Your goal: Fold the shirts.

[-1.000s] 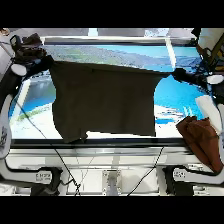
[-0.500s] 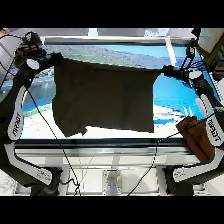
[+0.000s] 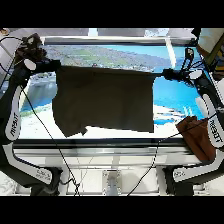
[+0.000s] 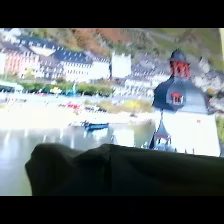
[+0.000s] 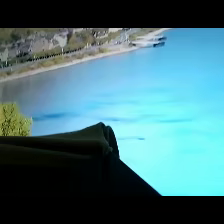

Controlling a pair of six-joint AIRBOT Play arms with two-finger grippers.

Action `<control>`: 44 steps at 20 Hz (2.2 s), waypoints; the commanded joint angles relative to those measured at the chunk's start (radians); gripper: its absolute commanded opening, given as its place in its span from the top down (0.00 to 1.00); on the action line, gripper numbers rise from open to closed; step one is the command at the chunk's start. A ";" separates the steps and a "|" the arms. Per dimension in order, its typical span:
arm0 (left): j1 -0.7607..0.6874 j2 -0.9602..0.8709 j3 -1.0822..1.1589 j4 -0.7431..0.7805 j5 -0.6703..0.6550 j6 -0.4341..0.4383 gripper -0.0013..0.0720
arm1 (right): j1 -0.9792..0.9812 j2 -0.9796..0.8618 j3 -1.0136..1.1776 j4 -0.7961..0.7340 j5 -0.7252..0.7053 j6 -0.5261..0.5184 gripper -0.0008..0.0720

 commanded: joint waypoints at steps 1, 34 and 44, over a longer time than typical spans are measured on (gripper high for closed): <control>0.015 0.010 -0.008 0.169 -0.251 -0.049 0.97 | -0.007 0.013 -0.012 -0.099 0.183 0.045 0.95; 0.054 0.579 -0.375 0.355 -0.364 0.010 0.15 | -0.072 0.523 -0.233 -0.214 0.445 0.127 0.55; 0.247 1.050 -1.180 -0.071 -0.341 -0.076 0.15 | -0.146 0.682 -0.840 0.130 0.417 0.108 0.53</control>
